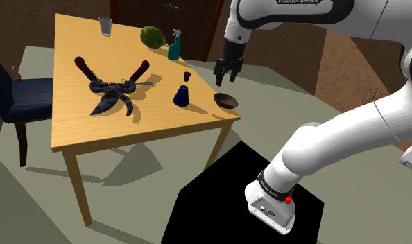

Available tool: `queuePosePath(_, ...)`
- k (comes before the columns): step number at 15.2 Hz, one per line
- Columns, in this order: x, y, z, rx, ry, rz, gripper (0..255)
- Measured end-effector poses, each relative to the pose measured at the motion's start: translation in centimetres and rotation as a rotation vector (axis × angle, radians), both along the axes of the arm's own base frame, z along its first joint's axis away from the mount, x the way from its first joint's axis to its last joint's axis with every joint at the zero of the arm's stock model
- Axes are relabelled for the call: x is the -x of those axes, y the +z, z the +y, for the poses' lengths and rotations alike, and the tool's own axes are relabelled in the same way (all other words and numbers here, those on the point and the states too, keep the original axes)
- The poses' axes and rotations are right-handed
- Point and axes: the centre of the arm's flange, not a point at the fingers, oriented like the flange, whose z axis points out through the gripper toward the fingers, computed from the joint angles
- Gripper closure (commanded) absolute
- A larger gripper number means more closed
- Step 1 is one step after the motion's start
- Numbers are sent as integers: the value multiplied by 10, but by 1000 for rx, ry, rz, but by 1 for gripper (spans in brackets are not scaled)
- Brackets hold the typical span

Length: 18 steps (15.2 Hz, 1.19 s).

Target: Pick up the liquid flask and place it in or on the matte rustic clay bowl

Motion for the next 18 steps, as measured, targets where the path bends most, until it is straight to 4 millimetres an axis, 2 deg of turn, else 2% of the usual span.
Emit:
queuePosePath(6, -69, -22, -19, -9, 1, -35, 0)
queuePosePath(12, -134, -36, -37, -19, 2, -69, 0)
queuePosePath(18, -208, -48, -59, -28, 3, -105, 0)
